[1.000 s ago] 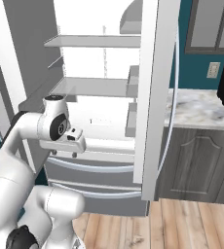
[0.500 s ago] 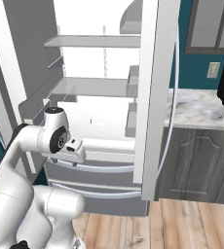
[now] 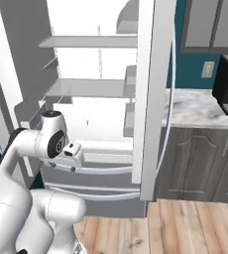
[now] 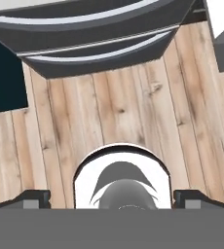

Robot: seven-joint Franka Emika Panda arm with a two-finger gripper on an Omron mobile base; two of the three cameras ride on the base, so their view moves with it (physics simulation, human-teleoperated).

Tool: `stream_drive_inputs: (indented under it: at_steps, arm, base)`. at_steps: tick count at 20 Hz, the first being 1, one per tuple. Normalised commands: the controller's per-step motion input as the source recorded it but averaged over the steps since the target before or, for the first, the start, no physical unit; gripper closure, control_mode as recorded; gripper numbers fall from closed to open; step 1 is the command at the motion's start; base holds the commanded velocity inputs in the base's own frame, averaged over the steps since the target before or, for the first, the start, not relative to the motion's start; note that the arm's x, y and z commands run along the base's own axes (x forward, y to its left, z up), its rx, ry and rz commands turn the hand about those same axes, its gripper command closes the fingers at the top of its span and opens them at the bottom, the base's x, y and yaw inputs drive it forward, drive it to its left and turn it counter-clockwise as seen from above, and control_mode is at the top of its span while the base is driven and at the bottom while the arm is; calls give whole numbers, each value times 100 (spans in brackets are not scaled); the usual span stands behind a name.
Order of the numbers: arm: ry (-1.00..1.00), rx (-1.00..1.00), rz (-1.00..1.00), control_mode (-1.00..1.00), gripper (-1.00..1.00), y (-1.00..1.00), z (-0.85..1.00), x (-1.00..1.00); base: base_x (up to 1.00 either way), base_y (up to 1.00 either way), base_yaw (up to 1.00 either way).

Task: Place one of the steaks on the plate and the other in the bowl. Then place the bowl in the fridge.

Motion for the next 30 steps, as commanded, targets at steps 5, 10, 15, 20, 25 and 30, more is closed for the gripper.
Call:
stream_drive_inputs:
  at_steps: [5,10,15,20,25,30]
  arm:
    - [0,0,0,100,-100,0,0,0]
    - [0,0,0,100,-100,0,0,0]
    - [0,0,0,100,-100,0,0,0]
    - [0,0,0,100,-100,0,0,0]
    - [0,0,0,100,-100,0,0,0]
    - [0,0,0,100,-100,0,0,0]
  base:
    - [-34,2,-53]
    - [-32,-5,-68]
    - [-13,-6,-78]
    - [-7,-32,-82]
    - [0,-77,-74]
    - [0,-93,-68]
